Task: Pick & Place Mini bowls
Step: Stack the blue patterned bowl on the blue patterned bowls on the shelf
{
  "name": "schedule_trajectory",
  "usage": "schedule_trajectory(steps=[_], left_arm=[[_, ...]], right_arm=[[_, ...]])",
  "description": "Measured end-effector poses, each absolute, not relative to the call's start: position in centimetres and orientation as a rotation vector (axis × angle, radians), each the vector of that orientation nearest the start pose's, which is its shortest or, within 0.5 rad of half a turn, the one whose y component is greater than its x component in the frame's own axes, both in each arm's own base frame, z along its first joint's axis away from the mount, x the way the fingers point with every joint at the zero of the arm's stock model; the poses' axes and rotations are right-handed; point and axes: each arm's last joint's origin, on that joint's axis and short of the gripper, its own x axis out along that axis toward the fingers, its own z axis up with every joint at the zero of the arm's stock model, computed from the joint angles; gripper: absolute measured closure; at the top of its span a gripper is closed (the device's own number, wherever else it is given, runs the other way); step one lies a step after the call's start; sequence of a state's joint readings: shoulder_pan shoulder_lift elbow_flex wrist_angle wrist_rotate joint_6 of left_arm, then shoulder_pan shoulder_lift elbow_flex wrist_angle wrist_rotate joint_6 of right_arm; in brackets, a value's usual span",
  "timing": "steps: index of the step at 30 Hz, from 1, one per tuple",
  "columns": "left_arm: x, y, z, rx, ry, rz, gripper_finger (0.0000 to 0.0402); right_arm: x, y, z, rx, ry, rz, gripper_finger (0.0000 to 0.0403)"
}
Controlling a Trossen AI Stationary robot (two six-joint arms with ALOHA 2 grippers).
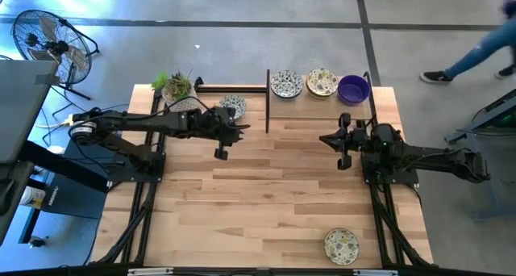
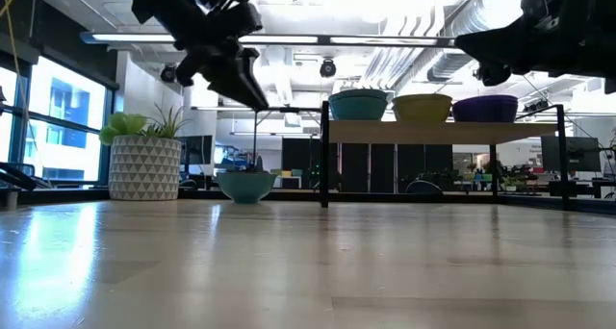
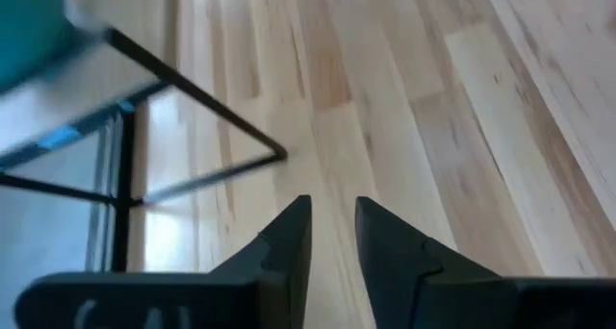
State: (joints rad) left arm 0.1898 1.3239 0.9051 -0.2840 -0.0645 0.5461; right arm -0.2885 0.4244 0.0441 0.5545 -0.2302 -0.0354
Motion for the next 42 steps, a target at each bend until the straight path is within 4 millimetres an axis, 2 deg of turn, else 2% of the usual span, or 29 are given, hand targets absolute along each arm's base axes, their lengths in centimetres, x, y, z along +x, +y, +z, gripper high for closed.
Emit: schedule_trajectory(steps=[8,14,17,27,32,42], left_arm=[[26.2,5.8,24.3,0.516,0.938,0.143,0.0272],[25.9,7.7,24.1,0.439,0.938,0.171,0.0211],[26.3,8.9,23.2,0.461,0.972,0.172,0.0194],[27.5,11.0,20.9,0.563,1.037,0.186,0.0190],[27.7,11.9,19.4,0.542,1.096,0.184,0.0190],[27.3,14.3,17.8,0.496,1.154,0.250,0.0190]], right_arm=[[12.1,-2.8,19.3,-0.095,-0.164,-0.054,0.0401],[12.1,-2.8,19.3,-0.095,-0.163,-0.054,0.0401],[12.1,-2.8,19.4,-0.095,-0.164,-0.054,0.0402],[12.1,-2.8,19.3,-0.095,-0.162,-0.050,0.0401],[12.1,-2.8,19.3,-0.095,-0.162,-0.049,0.0402],[12.1,-2.8,19.3,-0.095,-0.162,-0.049,0.0401]])
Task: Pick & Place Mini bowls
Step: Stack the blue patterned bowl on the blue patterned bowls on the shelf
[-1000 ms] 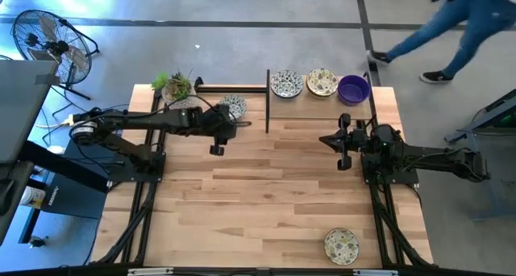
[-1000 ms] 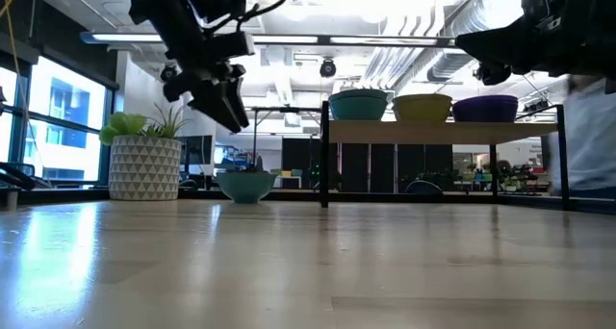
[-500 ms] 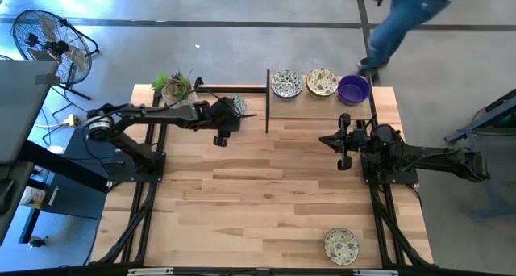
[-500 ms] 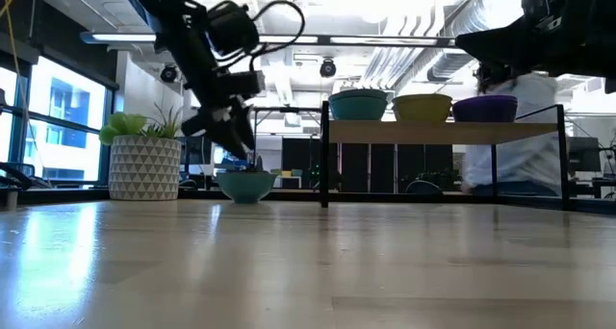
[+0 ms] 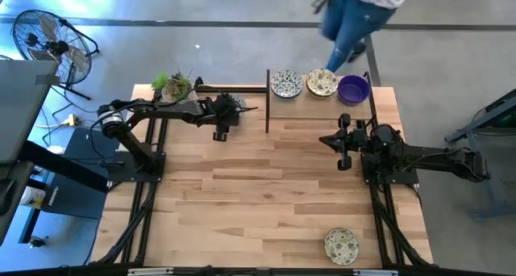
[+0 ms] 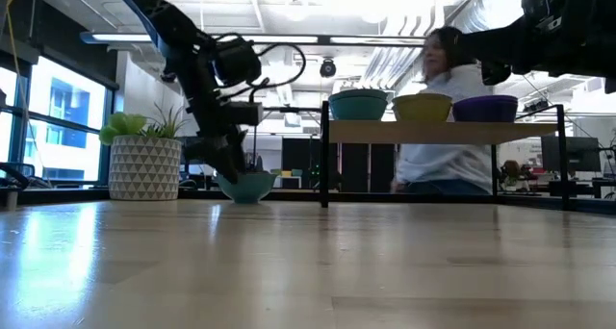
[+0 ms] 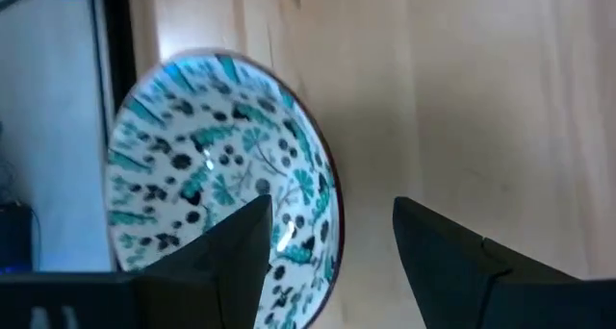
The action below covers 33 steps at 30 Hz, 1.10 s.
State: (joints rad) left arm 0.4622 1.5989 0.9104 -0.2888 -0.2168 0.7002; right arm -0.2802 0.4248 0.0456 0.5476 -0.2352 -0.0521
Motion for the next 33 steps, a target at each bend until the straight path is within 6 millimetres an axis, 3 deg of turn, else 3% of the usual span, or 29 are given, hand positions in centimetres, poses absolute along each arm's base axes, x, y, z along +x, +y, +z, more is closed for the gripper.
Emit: schedule_trajectory(steps=[6,15,25,33], left_arm=[[27.5,15.0,16.8,0.484,1.175,0.256,0.0203],[28.1,15.2,15.0,0.490,1.197,0.202,0.0291],[28.1,15.2,15.1,0.524,1.205,0.190,0.0388],[28.2,14.3,16.1,0.515,1.271,0.123,0.0381]], right_arm=[[12.1,-2.8,19.3,-0.095,-0.162,-0.049,0.0401],[12.1,-2.8,19.3,-0.095,-0.162,-0.049,0.0401],[12.1,-2.8,19.3,-0.095,-0.162,-0.049,0.0402],[12.1,-2.8,19.3,-0.097,-0.162,-0.050,0.0401]])
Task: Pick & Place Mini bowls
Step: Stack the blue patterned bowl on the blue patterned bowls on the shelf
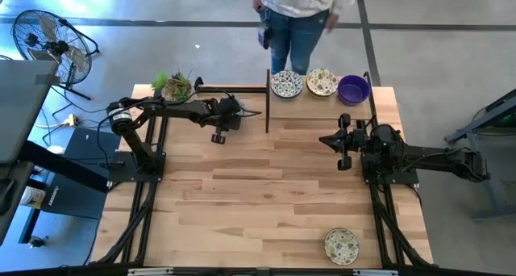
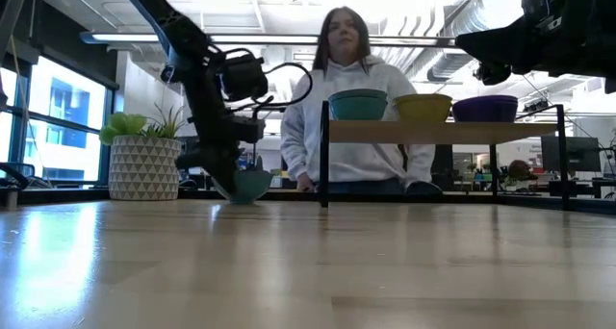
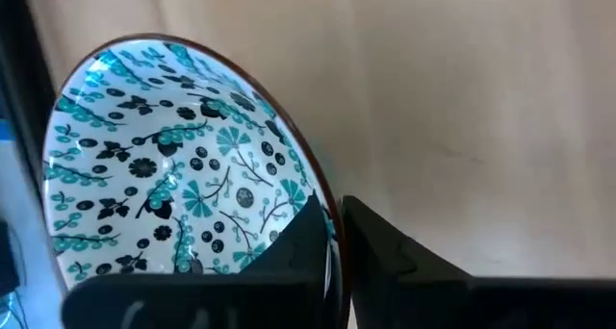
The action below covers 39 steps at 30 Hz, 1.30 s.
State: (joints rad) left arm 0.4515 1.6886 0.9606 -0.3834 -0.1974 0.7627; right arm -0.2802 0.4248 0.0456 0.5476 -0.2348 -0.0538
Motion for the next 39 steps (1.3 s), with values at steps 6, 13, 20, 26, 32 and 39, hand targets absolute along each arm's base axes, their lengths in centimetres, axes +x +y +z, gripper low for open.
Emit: schedule_trajectory(steps=[6,13,20,26,32,39], left_arm=[[29.7,11.8,17.4,0.561,1.289,0.023,0.0390],[30.7,8.0,17.5,0.583,1.281,-0.057,0.0386],[30.9,4.2,17.3,0.608,1.297,-0.131,0.0386],[31.4,1.5,17.4,0.657,1.257,-0.171,0.0386],[32.4,-0.8,17.8,0.724,1.133,-0.183,0.0386],[34.1,-3.0,19.0,0.751,0.869,-0.234,0.0386]], right_arm=[[12.1,-2.8,19.3,-0.100,-0.160,-0.050,0.0402],[12.1,-2.8,19.3,-0.101,-0.157,-0.049,0.0402],[12.1,-2.8,19.3,-0.101,-0.156,-0.047,0.0402],[12.1,-2.8,19.3,-0.101,-0.157,-0.047,0.0402],[12.1,-2.8,19.3,-0.101,-0.156,-0.047,0.0402],[12.1,-2.8,19.3,-0.101,-0.156,-0.047,0.0402]])
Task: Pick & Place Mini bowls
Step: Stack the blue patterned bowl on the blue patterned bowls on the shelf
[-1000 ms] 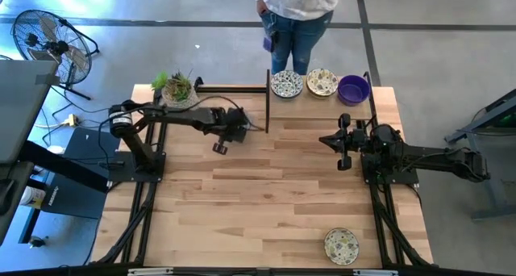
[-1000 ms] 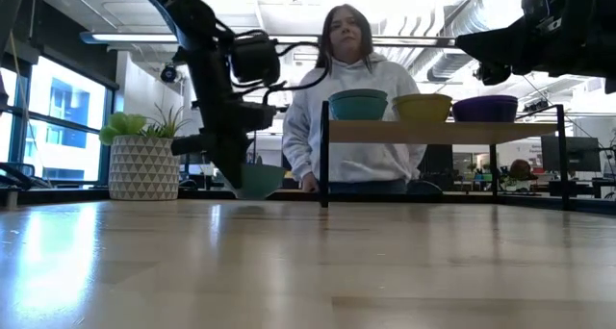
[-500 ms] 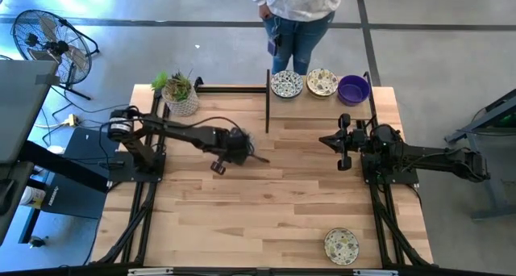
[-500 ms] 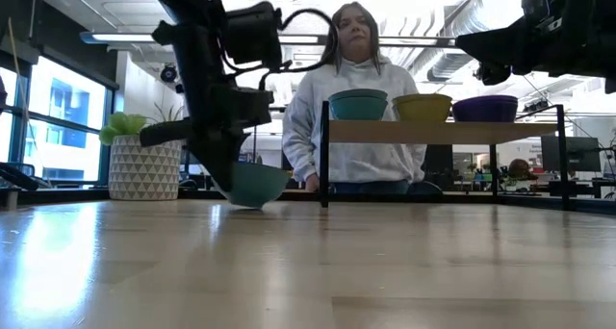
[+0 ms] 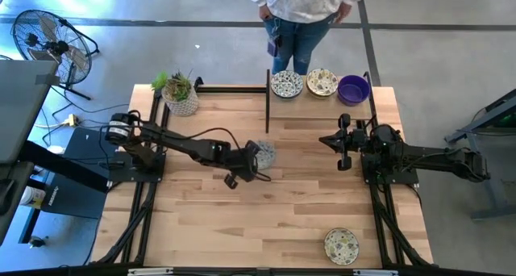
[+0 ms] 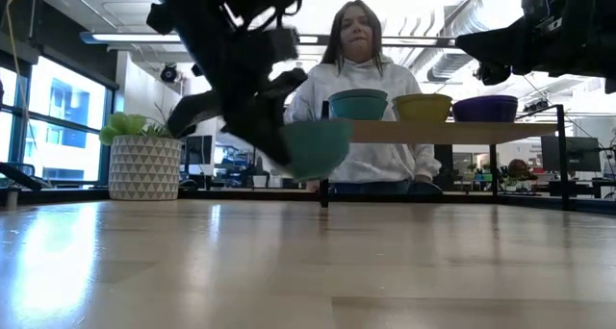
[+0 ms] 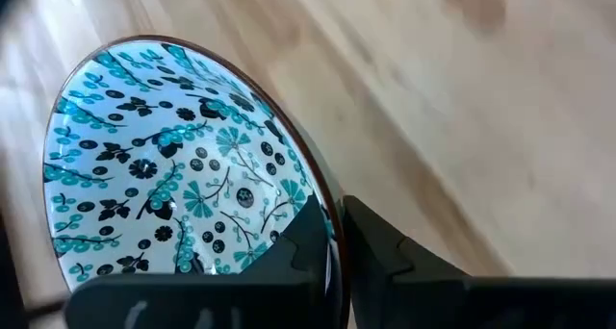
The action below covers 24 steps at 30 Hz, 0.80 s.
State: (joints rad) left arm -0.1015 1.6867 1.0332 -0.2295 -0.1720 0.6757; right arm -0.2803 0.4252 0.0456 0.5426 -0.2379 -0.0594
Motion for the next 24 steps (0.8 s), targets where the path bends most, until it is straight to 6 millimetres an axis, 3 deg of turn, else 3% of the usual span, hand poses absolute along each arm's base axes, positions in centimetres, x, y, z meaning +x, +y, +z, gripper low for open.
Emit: schedule_trajectory(steps=[8,16,24], left_arm=[[35.6,-3.8,20.8,0.762,0.762,-0.226,0.0386],[37.9,-4.2,19.2,0.798,0.801,-0.278,0.0386],[38.1,-4.1,18.9,0.798,0.847,-0.294,0.0385]], right_arm=[[12.1,-2.8,19.3,-0.093,-0.158,-0.047,0.0402],[12.1,-2.8,19.4,-0.077,-0.164,-0.040,0.0401],[12.1,-2.8,19.4,-0.078,-0.165,-0.041,0.0401]])
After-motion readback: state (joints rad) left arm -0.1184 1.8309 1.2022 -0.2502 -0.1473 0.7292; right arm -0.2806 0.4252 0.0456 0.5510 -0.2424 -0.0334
